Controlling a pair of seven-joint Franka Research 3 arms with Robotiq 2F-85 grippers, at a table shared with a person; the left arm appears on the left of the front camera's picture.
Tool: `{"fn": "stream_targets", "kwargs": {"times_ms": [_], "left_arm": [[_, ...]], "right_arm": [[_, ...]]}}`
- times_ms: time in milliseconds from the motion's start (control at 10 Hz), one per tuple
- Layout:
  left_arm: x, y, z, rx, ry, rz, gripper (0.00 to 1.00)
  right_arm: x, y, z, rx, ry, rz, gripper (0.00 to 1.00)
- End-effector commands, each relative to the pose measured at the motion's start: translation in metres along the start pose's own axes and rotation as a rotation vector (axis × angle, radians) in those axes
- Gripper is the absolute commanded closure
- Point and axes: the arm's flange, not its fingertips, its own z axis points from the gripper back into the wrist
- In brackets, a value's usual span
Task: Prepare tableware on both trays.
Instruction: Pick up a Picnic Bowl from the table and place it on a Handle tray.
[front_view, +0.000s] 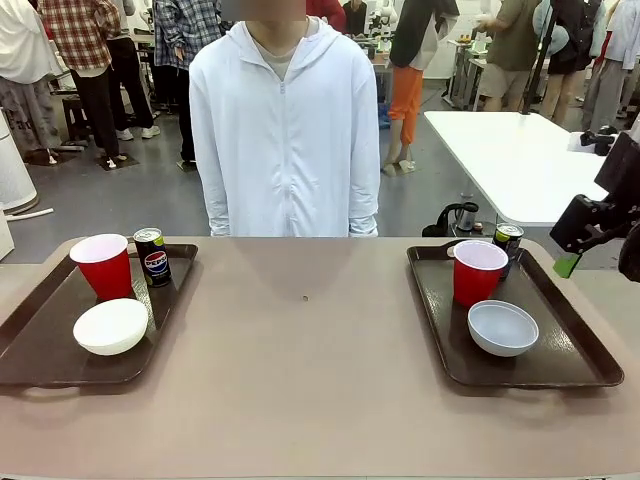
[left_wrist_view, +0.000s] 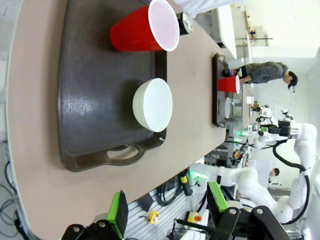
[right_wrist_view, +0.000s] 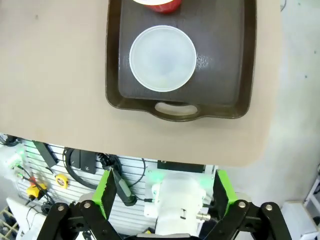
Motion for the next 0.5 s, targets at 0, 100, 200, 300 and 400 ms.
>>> {"fn": "stream_targets", "kwargs": {"times_ms": [0,100,200,300,400], "left_arm": [[-0.0013,-0.0007,0.0022,-0.01,-0.004,-0.011,0.16],[-0.0013,-0.0007,0.0022,-0.01,-0.004,-0.011,0.16],[-0.0013,-0.0007,0.0022,-0.01,-0.004,-0.011,0.16],[-0.0013,-0.0007,0.0022,-0.01,-0.004,-0.011,0.16],[-0.0013,-0.0007,0.0022,-0.01,-0.004,-0.011,0.16]], "right_arm": [[0.0069,-0.0012,-0.0123,-0.001,0.014,-0.002,0.0],[0.0069,-0.0012,-0.0123,-0.001,0.014,-0.002,0.0],[0.0069,-0.0012,-0.0123,-0.001,0.014,-0.002,0.0],[0.0069,-0.0012,-0.0123,-0.001,0.014,-0.002,0.0],[0.0069,-0.0012,-0.0123,-0.001,0.014,-0.002,0.0]]}}
